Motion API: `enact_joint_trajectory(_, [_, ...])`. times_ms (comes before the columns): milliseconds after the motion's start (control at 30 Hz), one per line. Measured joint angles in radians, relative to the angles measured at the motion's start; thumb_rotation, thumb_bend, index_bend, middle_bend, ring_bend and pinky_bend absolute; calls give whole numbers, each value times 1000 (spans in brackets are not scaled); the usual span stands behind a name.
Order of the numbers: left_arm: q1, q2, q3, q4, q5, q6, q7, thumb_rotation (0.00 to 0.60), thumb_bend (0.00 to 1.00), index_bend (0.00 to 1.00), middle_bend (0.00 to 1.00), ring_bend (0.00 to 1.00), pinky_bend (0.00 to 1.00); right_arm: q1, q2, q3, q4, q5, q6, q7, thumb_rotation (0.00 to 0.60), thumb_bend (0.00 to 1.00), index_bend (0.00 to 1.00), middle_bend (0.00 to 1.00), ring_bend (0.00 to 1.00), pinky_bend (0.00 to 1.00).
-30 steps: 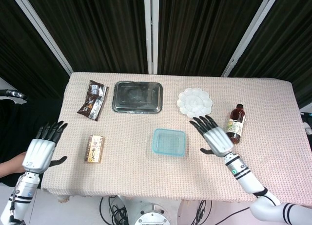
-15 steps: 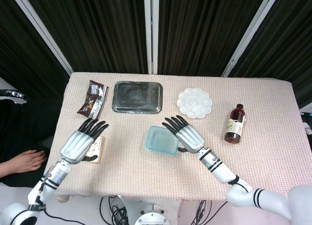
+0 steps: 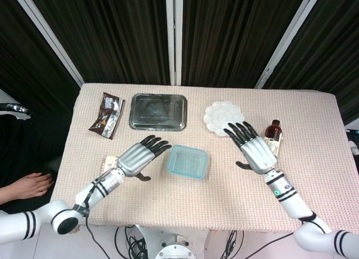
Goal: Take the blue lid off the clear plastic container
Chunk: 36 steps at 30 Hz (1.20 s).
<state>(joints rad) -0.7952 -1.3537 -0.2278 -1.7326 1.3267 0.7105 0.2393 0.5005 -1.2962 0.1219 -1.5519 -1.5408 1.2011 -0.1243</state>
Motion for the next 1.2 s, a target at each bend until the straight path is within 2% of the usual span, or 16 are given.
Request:
enact_joint_trajectory(100, [-71,-51,-12,33,-95,-57,30,600,0,0,10,0,52,-46,71,-9,-54,-13,68,12,600,26,0,40,0,0])
enact_joint_trajectory(200, [-135,-95,-15,68,-195,-90,79,600,0,0,0,0,52,-75,104,-23,-79,-32,102,24,600,26,0,40,0,0])
enact_joint_trajectory(367, [-229,-147,-7,115,-378,-95,176,600,0,0,0,0,54,-80,104,-46,-71,-45,86,46,600,26,0,40,0,0])
enact_joint_trajectory(700, [-408,-188,53,135,-762,-28,335,600,0,0,0,0,62,-81,75,-67,-24,-68,81,95,600,26,0,43,0,0])
enact_joint_trajectory(900, [-478,-202,87,141,-876,-7,359,600,0,0,0,0,69,-79,67,-72,-9,-66,69,110,600,26,0,43,0,0])
enact_joint_trajectory(1200, [-524,-209,109,152,-938,-5,341,600,0,0,0,0,83,-71,49,-75,9,-66,51,124,600,26,0,49,0,0])
